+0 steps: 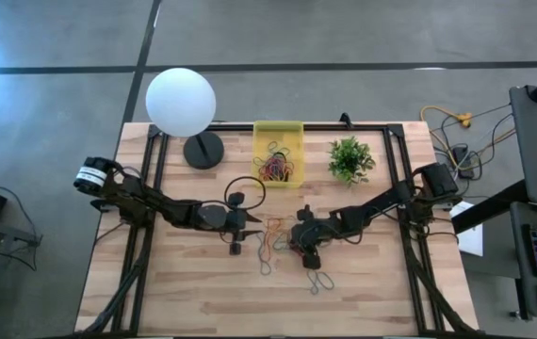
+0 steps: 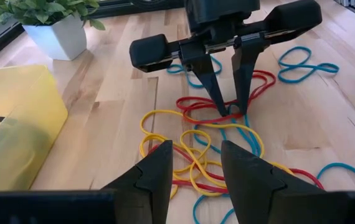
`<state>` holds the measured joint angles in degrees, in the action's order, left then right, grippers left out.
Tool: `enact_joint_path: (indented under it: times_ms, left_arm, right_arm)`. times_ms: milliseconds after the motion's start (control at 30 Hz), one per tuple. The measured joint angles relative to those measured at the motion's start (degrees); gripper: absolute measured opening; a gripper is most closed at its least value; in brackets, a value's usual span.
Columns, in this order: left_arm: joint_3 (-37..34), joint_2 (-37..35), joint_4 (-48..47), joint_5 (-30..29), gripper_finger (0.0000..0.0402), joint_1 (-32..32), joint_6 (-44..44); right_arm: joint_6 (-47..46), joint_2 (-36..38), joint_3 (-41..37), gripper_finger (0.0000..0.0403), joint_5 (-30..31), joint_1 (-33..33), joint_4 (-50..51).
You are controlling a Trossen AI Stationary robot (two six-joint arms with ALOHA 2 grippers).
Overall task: Pick and place rubber bands into bin
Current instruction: Put the red rubber band into the yellow bin
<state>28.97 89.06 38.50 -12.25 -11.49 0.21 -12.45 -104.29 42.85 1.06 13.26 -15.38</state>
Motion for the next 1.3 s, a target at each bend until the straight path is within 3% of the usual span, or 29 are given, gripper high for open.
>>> enact_joint_path:
  times_ms: [567, 1300]
  left_arm:
    - [0.02, 0.00, 0.04, 0.00, 0.0121, -0.01, 0.00]
    - [-0.13, 0.00, 0.02, 0.00, 0.0121, 0.00, 0.00]
  right_arm:
    - [6.06, 0.04, 0.00, 0.0070, 0.01, -0.04, -2.16]
    - [6.02, 0.09, 0.00, 0.0089, 0.53, -3.18, -1.43]
